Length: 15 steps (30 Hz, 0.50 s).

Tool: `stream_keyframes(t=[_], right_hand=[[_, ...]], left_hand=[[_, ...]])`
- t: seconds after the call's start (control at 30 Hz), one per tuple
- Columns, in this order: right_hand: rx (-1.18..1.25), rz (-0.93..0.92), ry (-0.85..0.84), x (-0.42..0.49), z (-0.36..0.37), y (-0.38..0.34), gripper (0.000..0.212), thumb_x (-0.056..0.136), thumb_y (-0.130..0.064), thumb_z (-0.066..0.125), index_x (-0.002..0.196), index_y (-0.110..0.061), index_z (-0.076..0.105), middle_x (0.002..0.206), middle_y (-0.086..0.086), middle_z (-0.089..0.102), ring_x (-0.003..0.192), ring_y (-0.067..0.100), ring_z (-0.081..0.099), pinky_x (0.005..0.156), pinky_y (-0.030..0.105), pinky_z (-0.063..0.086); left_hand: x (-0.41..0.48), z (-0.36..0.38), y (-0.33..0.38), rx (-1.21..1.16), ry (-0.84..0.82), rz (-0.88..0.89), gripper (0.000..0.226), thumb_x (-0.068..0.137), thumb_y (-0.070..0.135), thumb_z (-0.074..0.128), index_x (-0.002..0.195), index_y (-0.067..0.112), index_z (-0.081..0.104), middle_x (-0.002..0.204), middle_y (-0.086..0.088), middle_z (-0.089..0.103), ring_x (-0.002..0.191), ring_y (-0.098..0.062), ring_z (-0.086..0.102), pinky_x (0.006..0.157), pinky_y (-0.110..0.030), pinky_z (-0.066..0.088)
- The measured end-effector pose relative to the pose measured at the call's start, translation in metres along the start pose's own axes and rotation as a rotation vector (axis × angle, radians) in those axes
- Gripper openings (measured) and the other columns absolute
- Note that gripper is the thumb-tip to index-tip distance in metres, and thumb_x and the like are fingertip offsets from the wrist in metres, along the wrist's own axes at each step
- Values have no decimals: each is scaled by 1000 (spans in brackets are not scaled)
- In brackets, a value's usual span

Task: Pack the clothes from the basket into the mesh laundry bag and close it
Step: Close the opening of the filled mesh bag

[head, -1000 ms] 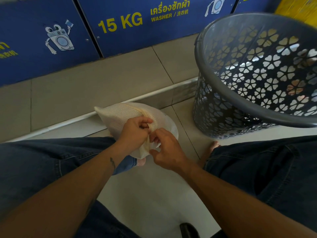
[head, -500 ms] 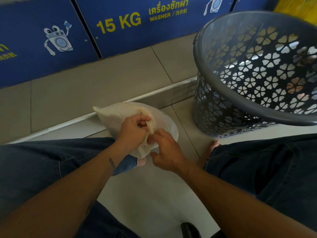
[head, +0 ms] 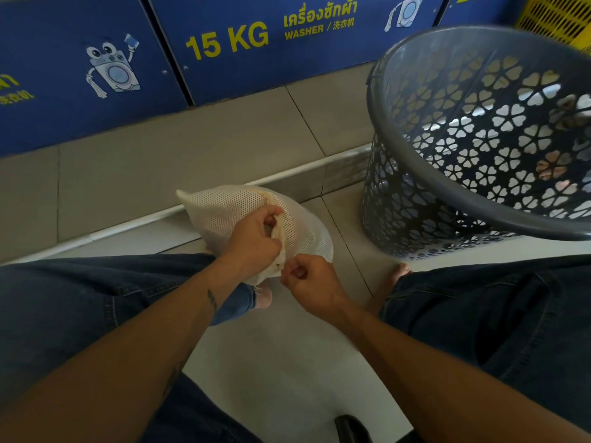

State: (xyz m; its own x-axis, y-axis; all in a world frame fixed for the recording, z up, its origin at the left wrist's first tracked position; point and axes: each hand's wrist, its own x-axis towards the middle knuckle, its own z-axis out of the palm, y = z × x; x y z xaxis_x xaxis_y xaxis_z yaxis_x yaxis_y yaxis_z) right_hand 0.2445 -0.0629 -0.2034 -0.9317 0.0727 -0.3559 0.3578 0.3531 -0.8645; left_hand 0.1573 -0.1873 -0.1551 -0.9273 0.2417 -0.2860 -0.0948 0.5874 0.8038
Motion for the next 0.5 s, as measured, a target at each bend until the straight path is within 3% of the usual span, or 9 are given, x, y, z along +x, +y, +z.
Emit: stream_keyframes(t=[0.1,0.23,0.37,0.5], right_hand=[[74,54,21,0,2,-5,12,88,-23,71,82,-12,72,72,5,69,63,6,58,61,26,50],[154,118,43,3,0,-11,24,89,-26,69,82,-3,71,73,15,67,64,15,59,67,41,56],[109,125,-5,0,0,-7,19,90,-18,66,79,-2,68,67,4,62,64,14,57,64,37,52],[112,188,-147,-3,-1,-7,17,90,-9,61,74,-12,66,69,1,62,64,13,57,62,31,50]], left_hand=[[0,1,2,-27,10,-10,57,76,-4,63,123,29,56,100,15,52,100,-13,58,78,-16,44],[1,3,0,-49,3,-3,57,76,-4,64,121,30,57,100,18,52,101,-14,59,86,-23,48],[-1,4,-3,-20,21,42,57,76,-6,63,120,30,58,100,16,55,97,-13,60,82,-20,48],[1,5,-6,1,15,55,58,76,-8,59,120,30,58,109,6,58,102,-16,60,86,-23,50]])
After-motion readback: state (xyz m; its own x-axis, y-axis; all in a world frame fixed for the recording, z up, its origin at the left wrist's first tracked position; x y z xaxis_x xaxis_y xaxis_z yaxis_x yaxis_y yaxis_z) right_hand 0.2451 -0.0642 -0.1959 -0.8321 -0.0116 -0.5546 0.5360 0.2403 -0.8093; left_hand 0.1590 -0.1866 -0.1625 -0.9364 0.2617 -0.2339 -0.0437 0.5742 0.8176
